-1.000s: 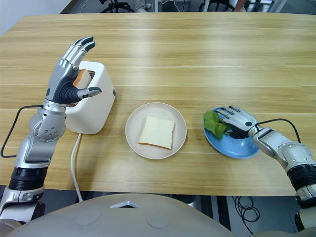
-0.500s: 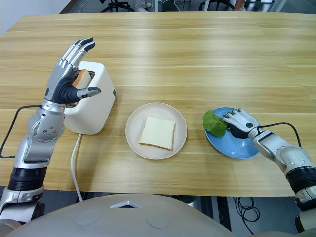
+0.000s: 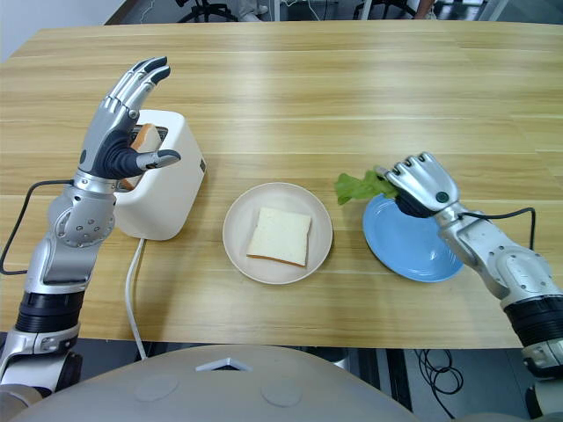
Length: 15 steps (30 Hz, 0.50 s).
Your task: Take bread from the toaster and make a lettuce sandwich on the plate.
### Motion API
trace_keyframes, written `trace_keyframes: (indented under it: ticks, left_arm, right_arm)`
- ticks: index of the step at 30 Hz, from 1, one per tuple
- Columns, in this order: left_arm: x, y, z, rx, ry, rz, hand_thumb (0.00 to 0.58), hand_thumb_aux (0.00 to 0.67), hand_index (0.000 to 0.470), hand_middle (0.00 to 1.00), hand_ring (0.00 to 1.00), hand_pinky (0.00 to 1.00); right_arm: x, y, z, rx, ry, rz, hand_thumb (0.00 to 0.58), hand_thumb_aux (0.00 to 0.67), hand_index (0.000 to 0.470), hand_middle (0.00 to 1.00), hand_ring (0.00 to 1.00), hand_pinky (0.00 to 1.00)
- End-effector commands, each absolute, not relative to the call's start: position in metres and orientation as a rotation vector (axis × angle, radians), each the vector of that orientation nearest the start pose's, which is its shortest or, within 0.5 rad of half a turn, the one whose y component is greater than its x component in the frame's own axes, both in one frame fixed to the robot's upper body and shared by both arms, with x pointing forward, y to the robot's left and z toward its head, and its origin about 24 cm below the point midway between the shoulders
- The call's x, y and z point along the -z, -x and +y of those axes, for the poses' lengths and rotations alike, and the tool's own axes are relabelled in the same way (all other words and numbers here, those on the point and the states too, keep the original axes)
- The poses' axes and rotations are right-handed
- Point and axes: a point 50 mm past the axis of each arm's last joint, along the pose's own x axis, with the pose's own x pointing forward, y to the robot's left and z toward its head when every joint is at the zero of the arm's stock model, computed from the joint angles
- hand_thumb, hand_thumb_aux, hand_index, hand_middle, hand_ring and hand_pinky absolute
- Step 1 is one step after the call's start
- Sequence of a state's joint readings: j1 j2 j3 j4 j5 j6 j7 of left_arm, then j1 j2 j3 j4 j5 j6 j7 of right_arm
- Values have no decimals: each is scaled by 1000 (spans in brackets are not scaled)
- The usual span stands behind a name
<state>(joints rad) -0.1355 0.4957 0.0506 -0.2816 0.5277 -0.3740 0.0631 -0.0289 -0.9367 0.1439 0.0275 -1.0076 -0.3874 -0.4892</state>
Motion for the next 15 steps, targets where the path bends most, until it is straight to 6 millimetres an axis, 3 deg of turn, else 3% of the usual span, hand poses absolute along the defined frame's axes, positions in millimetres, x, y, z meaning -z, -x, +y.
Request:
trace_keyframes:
  ticks: [1, 11, 15]
  left_arm:
    - [-176, -247, 183, 59, -1015, -783, 0, 0, 0, 0, 0, 0]
    - [-174, -248, 180, 62, -1012, -788, 0, 0, 0, 0, 0, 0]
    - [-173, -248, 178, 62, -1011, -790, 0, 0, 0, 0, 0, 0]
  right_arm:
    - [-115, -241, -214, -243, 1659, -816, 580, 670, 460, 1000, 1000, 1000]
    - [-69, -235, -155, -555, 1518, -861, 580, 670, 460, 1000, 1000, 1000]
    - [-56, -233, -143, -621, 1492, -856, 580, 670, 460, 1000, 1000, 1000]
